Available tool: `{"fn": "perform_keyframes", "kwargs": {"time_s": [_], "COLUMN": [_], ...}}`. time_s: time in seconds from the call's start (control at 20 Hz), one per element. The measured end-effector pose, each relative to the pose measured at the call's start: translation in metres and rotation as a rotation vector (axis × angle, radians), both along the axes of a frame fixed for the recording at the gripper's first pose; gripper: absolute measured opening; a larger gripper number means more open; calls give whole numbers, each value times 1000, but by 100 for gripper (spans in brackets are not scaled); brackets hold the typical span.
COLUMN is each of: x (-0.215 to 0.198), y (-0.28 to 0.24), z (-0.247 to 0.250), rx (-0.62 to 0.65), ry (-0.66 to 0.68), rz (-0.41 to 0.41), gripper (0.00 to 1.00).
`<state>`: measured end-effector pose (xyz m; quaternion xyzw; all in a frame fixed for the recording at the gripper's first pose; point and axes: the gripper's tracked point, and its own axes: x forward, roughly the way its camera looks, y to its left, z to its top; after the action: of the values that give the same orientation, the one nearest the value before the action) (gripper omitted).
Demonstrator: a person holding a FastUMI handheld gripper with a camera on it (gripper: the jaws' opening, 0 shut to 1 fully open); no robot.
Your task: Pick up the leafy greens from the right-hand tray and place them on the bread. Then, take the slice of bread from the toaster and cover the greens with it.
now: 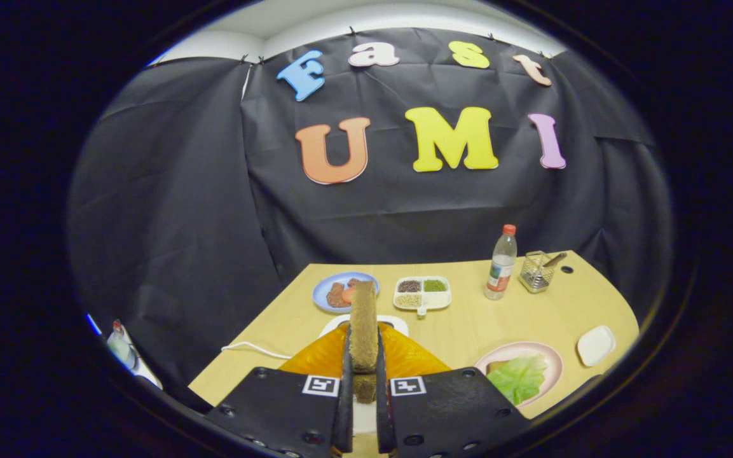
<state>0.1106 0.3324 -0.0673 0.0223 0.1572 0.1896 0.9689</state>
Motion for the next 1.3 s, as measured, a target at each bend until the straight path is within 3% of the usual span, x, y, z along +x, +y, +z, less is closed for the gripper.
{"fn": "perform_keyframes", "kwargs": {"time_s": [0.3,0.7,1.1,1.3], "x": [-13,19,57,77], "y": [-60,-145,-179,-185], "z": [15,-1,-71,-106], "rx": [39,74,120,230], "ry": [-25,47,157,196], "rz": [-31,-185,-278,-308], "gripper": [14,11,11,11]}}
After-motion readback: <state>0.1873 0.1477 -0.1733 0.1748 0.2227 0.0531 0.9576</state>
